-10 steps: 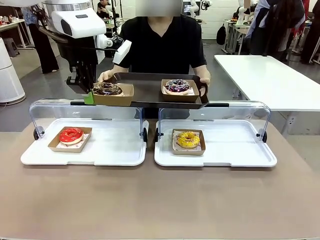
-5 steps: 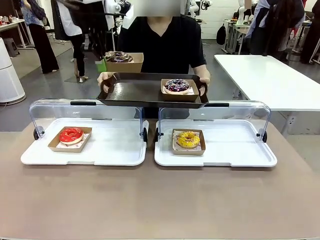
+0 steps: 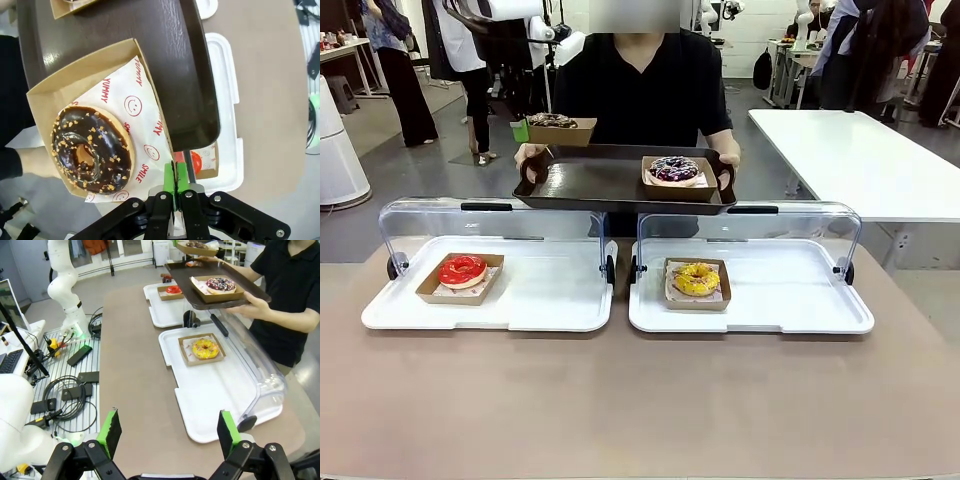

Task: Provide the desired donut to the person.
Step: Place the picked Paper togo box onto the Handle tray extended by the person.

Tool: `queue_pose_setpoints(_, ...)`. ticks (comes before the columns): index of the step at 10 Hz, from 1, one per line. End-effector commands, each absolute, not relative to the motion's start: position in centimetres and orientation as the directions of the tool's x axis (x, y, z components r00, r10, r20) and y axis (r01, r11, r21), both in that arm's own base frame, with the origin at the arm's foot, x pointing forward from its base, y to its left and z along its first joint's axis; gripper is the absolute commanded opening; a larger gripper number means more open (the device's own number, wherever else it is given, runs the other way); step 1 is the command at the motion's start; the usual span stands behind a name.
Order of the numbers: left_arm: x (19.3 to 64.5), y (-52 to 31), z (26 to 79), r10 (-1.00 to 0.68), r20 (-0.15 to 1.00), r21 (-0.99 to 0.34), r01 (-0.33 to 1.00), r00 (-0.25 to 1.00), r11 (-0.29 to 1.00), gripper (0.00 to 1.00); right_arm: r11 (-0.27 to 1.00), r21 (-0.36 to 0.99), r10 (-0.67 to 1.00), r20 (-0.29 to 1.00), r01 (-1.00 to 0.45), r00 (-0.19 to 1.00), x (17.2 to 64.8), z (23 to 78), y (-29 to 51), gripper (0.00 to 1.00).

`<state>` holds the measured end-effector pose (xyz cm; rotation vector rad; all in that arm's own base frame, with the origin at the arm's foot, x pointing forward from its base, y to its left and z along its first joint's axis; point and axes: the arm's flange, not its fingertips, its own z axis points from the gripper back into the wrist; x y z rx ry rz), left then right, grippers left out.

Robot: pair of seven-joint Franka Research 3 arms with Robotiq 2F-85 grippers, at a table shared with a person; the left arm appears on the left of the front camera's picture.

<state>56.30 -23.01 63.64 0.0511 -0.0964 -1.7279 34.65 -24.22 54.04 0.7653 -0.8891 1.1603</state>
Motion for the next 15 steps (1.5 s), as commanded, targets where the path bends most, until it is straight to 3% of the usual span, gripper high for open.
queue_pose_setpoints(1, 57.6, -22.6, 63.4, -0.982, 0.031, 0.075, 0.981, -0.184, -0.182, 0.02, 0.231, 0.048, 0.416, 0.898, -0.972, 0.143, 34.7, 54.0, -24.1, 1.00)
queue_pose_setpoints(11, 61.4, -23.4, 56.9, -0.976, 0.015, 0.019, 0.976, -0.218, -0.218, 0.02, 0.231, 0.048, 0.416, 0.898, -0.972, 0.143, 34.7, 54.0, -24.1, 1.00)
queue_pose_setpoints(12, 61.5, -23.3, 57.0, -0.975, 0.017, 0.018, 0.975, -0.222, -0.222, 0.61, 0.231, 0.048, 0.416, 0.898, -0.972, 0.143, 34.7, 54.0, -24.1, 1.00)
queue_pose_setpoints(13, 61.2, -23.3, 56.9, -0.975, 0.017, 0.023, 0.975, -0.222, -0.222, 0.61, 0.231, 0.048, 0.416, 0.898, -0.972, 0.143, 34.7, 54.0, -24.1, 1.00)
queue_pose_setpoints(14, 61.0, -23.3, 57.0, -0.975, 0.019, 0.026, 0.975, -0.221, -0.220, 1.00, 0.231, 0.048, 0.416, 0.898, -0.972, 0.143, 34.7, 54.0, -24.1, 1.00)
queue_pose_setpoints(15, 61.1, -23.3, 57.3, -0.974, 0.017, 0.025, 0.974, -0.224, -0.223, 0.64, 0.231, 0.048, 0.416, 0.898, -0.972, 0.143, 34.7, 54.0, -24.1, 1.00)
